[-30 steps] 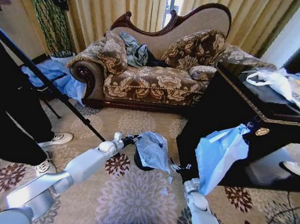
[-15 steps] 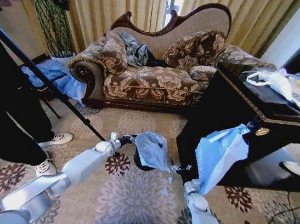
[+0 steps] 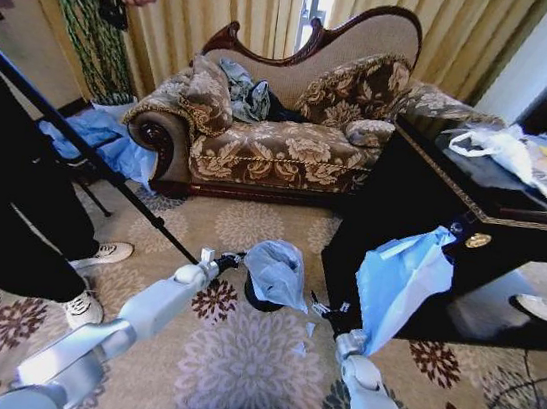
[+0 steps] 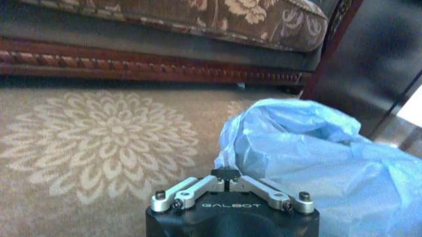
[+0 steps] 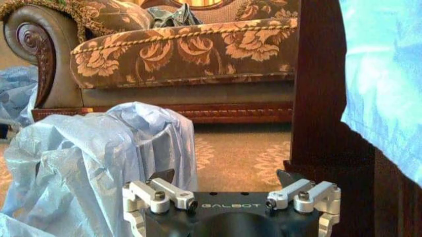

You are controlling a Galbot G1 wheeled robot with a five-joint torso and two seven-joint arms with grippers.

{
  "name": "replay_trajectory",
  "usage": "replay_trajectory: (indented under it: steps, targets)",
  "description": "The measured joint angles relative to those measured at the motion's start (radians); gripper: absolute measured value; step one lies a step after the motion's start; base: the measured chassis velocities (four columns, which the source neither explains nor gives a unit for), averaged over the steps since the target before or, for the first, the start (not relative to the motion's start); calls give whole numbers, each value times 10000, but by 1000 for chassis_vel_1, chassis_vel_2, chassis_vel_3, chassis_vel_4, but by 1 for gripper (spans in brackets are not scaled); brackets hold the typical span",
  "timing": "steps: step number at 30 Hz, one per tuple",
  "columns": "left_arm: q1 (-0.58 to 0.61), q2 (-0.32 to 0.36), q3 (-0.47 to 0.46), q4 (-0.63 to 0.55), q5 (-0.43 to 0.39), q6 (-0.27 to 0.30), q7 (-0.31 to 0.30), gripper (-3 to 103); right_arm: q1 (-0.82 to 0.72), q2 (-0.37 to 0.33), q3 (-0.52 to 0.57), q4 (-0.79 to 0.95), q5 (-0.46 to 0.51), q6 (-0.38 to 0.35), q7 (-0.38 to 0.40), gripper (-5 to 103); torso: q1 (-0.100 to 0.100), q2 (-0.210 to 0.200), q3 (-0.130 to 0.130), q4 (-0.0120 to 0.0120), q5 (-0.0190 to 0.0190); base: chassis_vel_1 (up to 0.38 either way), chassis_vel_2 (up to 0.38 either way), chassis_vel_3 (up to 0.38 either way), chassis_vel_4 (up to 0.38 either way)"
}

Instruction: Place a garbage bag over the trash bin.

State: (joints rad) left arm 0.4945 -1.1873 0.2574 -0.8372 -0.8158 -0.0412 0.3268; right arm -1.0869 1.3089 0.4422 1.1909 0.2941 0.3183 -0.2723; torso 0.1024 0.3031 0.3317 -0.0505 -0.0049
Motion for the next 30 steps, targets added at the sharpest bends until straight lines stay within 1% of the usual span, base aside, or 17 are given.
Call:
replay_trajectory:
  steps: [5, 12, 16, 20, 30]
  targets:
    - [-1, -154, -61, 351, 88, -67, 76, 0, -180, -97, 10, 336, 109, -79, 0, 100, 0, 0, 0, 3, 1, 0, 0, 0, 0]
    - [-99, -459, -107, 1014, 275, -223, 186, 0, -578, -131, 26, 807, 177, -158, -12, 100, 0, 0, 0, 1, 1, 0, 0, 0, 0]
    - [-167, -659, -141, 1498, 345, -304, 203, 0, -1082, -151, 44, 1259, 273, -189, -31, 100, 0, 0, 0, 2, 0, 0, 0, 0, 0]
    - [-159, -780, -241, 1711, 352, -321, 209, 0, -1655, -152, 92, 1627, 350, -197, -116, 100, 0, 0, 0, 0, 0, 0, 0, 0, 0]
    - [-15, -893, -341, 2013, 227, -268, 187, 0, -2283, 53, 33, 1963, 375, -141, -200, 100, 0, 0, 0, 1, 0, 0, 0, 0, 0]
